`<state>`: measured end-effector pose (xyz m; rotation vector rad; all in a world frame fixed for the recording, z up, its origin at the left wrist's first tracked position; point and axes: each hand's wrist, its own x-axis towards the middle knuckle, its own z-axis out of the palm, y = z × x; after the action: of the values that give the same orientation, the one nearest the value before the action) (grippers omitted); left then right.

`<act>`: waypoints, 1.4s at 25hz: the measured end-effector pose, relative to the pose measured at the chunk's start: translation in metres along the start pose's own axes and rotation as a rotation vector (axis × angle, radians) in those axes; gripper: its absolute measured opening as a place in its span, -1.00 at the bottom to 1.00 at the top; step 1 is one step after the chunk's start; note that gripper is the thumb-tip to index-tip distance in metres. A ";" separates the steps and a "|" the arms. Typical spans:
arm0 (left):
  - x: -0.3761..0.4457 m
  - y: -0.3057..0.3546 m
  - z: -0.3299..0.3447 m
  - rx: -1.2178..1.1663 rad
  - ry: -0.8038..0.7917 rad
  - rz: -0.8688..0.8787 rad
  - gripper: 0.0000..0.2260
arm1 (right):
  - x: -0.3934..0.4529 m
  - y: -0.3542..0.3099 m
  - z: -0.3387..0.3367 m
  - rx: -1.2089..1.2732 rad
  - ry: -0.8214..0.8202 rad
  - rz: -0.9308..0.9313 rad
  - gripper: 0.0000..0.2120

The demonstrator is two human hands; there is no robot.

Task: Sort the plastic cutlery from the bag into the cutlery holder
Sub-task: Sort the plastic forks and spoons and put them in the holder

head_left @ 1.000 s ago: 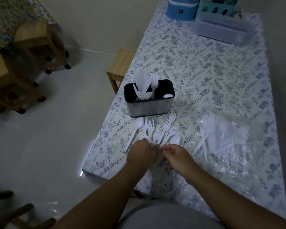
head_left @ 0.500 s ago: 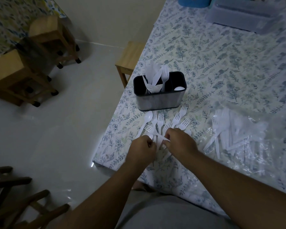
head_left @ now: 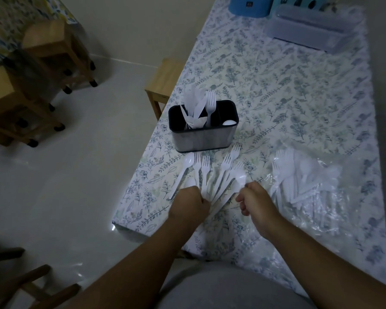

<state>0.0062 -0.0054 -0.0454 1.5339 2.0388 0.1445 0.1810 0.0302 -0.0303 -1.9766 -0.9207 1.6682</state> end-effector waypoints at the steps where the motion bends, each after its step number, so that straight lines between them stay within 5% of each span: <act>1: -0.003 0.002 -0.002 -0.028 0.011 0.010 -0.82 | 0.000 0.001 0.000 0.081 -0.035 0.052 -0.88; 6: -0.018 0.027 -0.004 -0.126 0.101 0.232 -0.85 | -0.009 -0.005 0.013 0.348 -0.270 0.172 -0.77; 10: -0.023 0.040 -0.002 -0.110 0.039 0.460 -0.83 | -0.009 -0.007 0.012 0.404 -0.293 0.202 -0.75; 18: 0.015 0.005 -0.006 0.034 0.058 -0.017 -0.72 | -0.010 0.008 -0.003 0.245 -0.172 0.153 -0.84; 27: 0.020 0.016 -0.004 0.108 -0.023 -0.025 -0.81 | -0.019 0.010 -0.004 0.090 -0.122 0.098 -0.75; 35: -0.020 0.047 -0.001 0.085 -0.036 0.211 -0.74 | -0.012 0.012 0.008 0.252 -0.189 0.148 -0.76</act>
<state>0.0493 -0.0077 -0.0177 1.7902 1.8729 0.1117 0.1748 0.0128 -0.0312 -1.7785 -0.6007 1.9737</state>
